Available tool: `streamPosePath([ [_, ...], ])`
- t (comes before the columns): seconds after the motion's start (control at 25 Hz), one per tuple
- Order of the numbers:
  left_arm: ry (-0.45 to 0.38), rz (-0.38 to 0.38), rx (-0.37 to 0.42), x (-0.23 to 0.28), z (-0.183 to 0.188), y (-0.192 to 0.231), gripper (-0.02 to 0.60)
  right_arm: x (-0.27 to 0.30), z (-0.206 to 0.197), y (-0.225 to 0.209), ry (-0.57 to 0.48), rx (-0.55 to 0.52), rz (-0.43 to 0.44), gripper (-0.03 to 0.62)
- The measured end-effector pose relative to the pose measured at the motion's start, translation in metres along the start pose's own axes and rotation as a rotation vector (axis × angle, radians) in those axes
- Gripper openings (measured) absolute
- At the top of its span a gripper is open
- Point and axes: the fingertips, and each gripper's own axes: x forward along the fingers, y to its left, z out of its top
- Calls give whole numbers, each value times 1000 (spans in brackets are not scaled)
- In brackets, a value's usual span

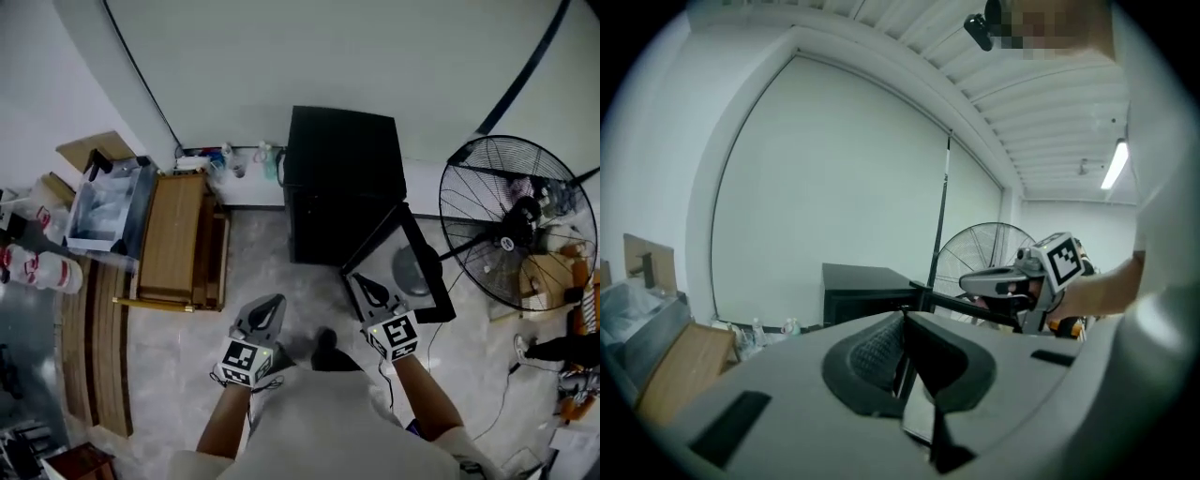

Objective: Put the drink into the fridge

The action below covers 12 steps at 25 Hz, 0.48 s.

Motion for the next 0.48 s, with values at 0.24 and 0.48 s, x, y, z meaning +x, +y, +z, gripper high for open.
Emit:
streamPosePath([
  [0.24, 46, -72, 55, -43, -1, 5, 9, -26, 16, 31, -24, 61, -109, -5],
  [0.48, 47, -147, 51, -66, -1, 12, 9, -43, 15, 63, -23, 79, -183, -5],
])
